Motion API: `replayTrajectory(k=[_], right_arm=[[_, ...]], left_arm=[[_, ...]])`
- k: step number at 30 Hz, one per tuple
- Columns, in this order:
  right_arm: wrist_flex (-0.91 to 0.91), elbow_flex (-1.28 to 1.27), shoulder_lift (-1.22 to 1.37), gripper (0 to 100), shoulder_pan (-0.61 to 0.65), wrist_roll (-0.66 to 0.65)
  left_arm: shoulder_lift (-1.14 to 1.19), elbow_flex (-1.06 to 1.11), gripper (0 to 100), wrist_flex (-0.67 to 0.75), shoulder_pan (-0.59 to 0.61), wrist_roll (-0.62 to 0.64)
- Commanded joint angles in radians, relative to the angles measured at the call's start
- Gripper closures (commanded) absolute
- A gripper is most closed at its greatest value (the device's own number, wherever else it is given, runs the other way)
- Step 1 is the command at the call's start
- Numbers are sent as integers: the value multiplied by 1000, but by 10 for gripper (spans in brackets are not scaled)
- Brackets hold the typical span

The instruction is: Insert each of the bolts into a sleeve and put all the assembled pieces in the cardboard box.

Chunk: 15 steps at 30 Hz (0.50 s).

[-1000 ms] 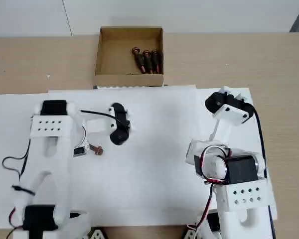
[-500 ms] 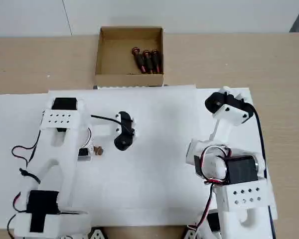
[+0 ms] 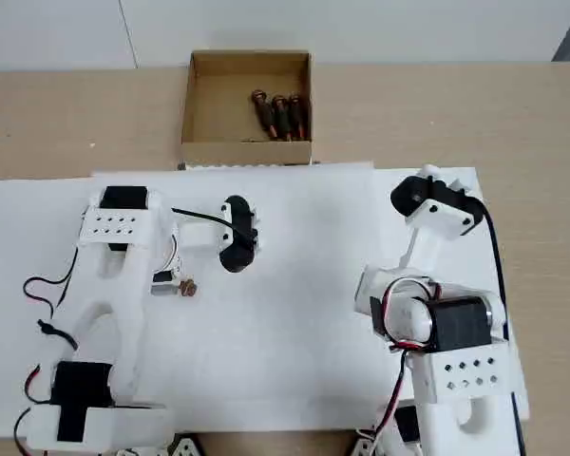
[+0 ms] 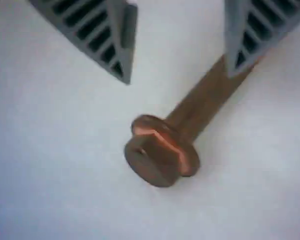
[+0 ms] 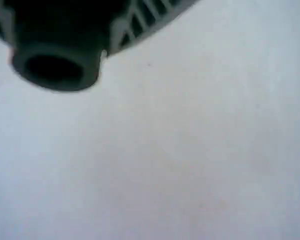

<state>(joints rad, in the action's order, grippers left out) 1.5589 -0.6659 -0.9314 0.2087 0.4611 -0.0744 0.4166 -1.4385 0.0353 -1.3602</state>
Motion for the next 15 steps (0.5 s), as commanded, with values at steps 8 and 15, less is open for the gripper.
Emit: replayTrajectory(k=[8, 15], right_arm=[[-22, 5, -10, 996, -5, -9], [-22, 5, -10, 996, -5, -9]], left_arm=[[123, -45, 869, 107, 3, -322], [176, -44, 870, 130, -5, -325]])
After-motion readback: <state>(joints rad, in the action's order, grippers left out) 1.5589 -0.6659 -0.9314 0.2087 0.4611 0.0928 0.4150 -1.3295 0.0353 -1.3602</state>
